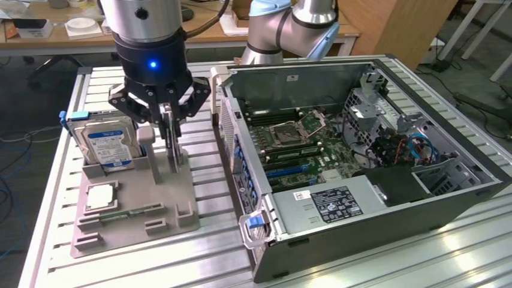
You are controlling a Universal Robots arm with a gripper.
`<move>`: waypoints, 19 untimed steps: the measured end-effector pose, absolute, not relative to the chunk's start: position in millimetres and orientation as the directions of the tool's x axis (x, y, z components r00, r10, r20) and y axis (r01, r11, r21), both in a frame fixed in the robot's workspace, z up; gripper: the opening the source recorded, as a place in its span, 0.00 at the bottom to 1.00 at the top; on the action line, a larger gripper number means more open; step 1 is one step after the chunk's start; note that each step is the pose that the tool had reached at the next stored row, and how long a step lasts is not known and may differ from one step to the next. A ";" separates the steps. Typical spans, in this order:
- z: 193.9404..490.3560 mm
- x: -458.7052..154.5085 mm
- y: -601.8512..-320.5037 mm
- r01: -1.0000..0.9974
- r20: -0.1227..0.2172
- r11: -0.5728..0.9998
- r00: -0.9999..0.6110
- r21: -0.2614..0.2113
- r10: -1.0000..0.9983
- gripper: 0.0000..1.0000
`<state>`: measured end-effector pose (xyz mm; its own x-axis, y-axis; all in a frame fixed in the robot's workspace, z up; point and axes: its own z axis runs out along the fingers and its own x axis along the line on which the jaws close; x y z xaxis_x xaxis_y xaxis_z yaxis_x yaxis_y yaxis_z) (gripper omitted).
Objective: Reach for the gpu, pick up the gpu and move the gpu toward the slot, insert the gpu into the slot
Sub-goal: 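Pick up the gpu and move the gpu toward the slot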
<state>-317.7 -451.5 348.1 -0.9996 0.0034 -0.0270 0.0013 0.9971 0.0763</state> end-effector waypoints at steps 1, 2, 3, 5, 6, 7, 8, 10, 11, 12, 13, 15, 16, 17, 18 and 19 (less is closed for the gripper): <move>348.9 -317.8 -451.4 0.001 -0.027 0.997 -1.000 0.077 0.003 0.27; 349.7 -317.7 -451.5 0.001 -0.027 0.997 -1.000 0.078 0.003 0.27; 350.5 -317.8 -451.5 0.001 -0.027 0.997 -1.000 0.078 0.003 0.27; 351.8 -317.7 -451.5 0.001 -0.027 0.997 -1.000 0.079 0.003 0.27; 352.5 -317.7 -451.5 0.001 -0.027 0.997 -1.000 0.079 0.003 0.27; 353.2 -317.7 -451.5 0.001 -0.027 0.997 -1.000 0.080 0.004 0.27; 353.8 -317.7 -451.5 0.001 -0.027 0.997 -1.000 0.080 0.004 0.27; 355.2 -317.7 -451.5 0.001 -0.027 0.997 -1.000 0.081 0.004 0.27; 355.9 -317.7 -451.4 0.001 -0.027 0.997 -1.000 0.082 0.004 0.27; 356.5 -317.7 -451.5 0.001 -0.027 0.997 -1.000 0.082 0.004 0.27; 357.2 -317.7 -451.5 0.001 -0.027 0.997 -1.000 0.083 0.004 0.27; 358.6 -317.8 -451.5 0.001 -0.027 0.996 -1.000 0.084 0.004 0.27; 359.3 -317.7 -451.5 0.001 -0.027 0.996 -1.000 0.084 0.004 0.27; 360.0 -317.7 -451.5 0.001 -0.027 0.996 -1.000 0.085 0.004 0.27; 360.7 -317.7 -451.5 0.001 -0.027 0.996 -1.000 0.085 0.004 0.27; 361.4 -317.7 -451.5 0.001 -0.027 0.996 -1.000 0.086 0.004 0.27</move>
<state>-317.7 -451.5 361.4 -0.9996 0.0036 -0.0269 0.0013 0.9963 0.0858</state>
